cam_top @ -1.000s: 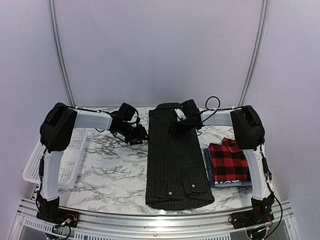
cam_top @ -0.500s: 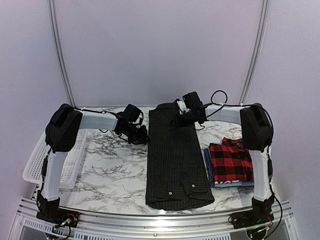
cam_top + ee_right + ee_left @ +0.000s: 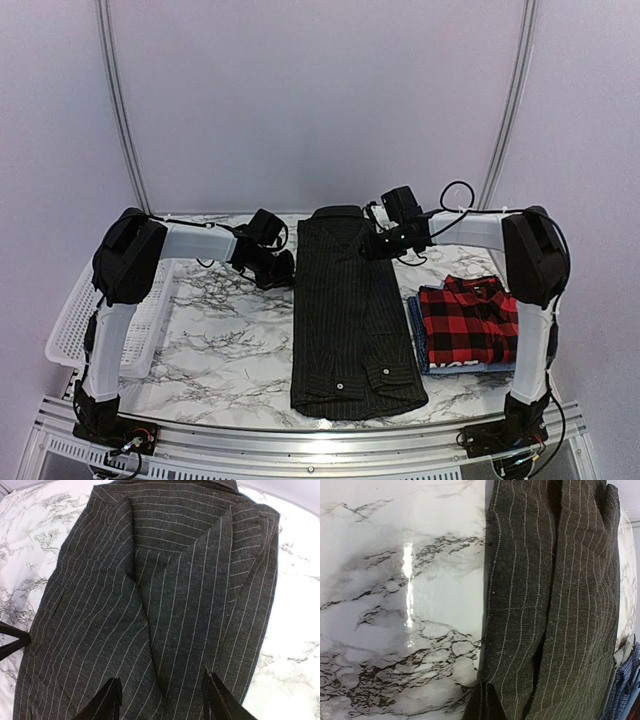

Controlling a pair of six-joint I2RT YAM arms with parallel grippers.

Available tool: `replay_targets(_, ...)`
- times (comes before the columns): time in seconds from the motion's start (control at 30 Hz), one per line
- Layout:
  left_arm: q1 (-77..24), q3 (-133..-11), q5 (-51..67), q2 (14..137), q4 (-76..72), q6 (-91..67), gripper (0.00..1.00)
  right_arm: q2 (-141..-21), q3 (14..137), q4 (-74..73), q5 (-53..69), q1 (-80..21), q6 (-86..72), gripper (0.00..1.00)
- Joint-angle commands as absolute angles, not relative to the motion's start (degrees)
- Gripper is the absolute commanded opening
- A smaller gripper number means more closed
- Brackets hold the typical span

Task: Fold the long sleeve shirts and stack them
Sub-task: Move the rectangle-folded shirt to the center of the board.

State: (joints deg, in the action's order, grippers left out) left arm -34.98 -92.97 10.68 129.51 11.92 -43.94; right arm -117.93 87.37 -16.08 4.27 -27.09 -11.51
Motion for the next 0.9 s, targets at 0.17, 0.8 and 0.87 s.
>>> replay_targets(0.17, -33.8, -89.5, 8.2, 126.8, 13.1, -42.3, 0.00, -113.5, 83.7, -14.4, 3.5, -26.9, -12.1, 0.51)
replay_targets(0.8, -21.9, -82.2, 15.4, 121.1, 17.0, -29.5, 0.00, -107.0, 75.2, -13.5, 4.7, -28.1, -13.3, 0.51)
replay_targets(0.87, -20.8, -82.6, 16.2, 121.1, 17.7, -28.0, 0.00, -105.4, 72.7, -13.2, 4.7, -29.4, -13.7, 0.51)
